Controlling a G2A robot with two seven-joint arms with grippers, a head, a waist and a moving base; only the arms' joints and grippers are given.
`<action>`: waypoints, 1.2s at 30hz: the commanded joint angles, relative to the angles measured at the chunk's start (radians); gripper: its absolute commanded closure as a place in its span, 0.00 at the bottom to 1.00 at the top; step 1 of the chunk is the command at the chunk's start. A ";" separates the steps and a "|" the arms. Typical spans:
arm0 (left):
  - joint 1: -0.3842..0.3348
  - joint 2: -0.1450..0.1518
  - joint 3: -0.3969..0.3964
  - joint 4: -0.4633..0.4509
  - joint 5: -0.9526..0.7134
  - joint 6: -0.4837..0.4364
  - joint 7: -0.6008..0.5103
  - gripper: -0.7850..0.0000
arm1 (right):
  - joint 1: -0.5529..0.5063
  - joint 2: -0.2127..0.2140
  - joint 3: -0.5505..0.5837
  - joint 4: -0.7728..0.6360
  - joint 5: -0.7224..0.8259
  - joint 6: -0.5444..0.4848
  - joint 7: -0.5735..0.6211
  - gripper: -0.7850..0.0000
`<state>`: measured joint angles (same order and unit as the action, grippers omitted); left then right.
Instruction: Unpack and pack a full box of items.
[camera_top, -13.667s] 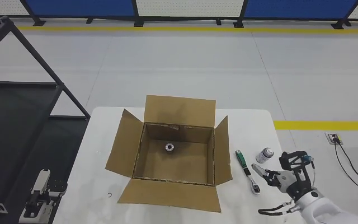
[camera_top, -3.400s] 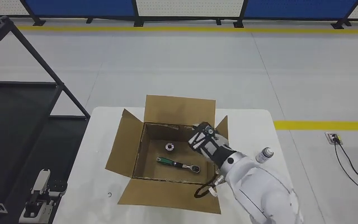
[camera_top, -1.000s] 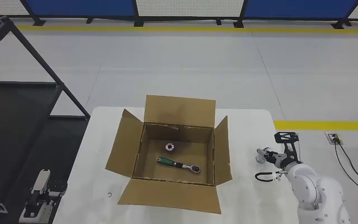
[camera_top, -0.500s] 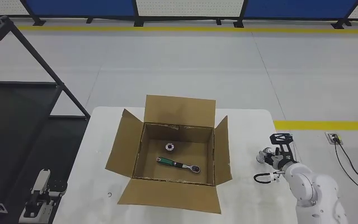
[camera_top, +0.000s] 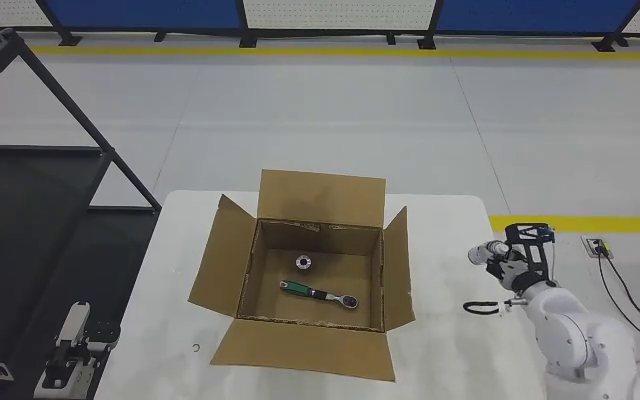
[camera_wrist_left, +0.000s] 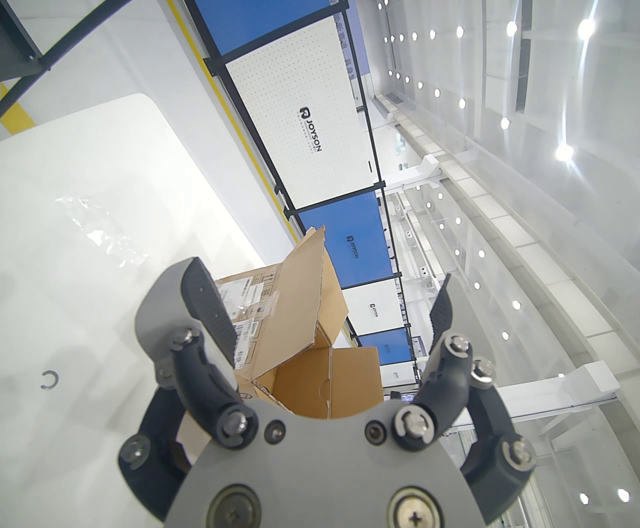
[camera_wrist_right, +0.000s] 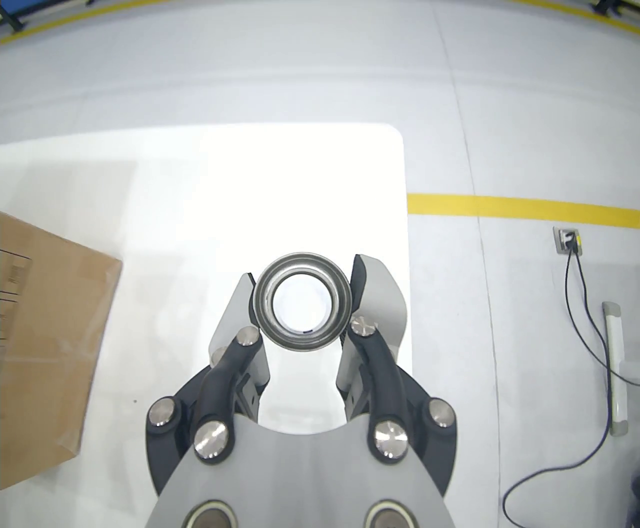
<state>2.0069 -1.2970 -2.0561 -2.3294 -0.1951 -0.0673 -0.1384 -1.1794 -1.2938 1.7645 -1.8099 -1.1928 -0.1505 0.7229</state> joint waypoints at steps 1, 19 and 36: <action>0.000 0.000 0.000 0.000 0.000 0.000 0.000 0.00 | -0.033 -0.001 -0.004 -0.098 0.012 0.001 -0.029 1.00; 0.000 0.000 0.000 0.000 0.000 0.000 0.000 0.00 | -0.112 -0.008 -0.387 -0.540 -0.164 0.000 -0.047 1.00; 0.000 0.000 0.000 0.000 0.000 0.000 0.000 0.00 | 0.208 -0.057 -0.775 -0.223 -0.371 0.060 0.215 1.00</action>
<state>2.0069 -1.2970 -2.0561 -2.3294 -0.1951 -0.0673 -0.1384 -0.9947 -1.3466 1.0014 -2.0728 -1.5555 -0.1023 0.9311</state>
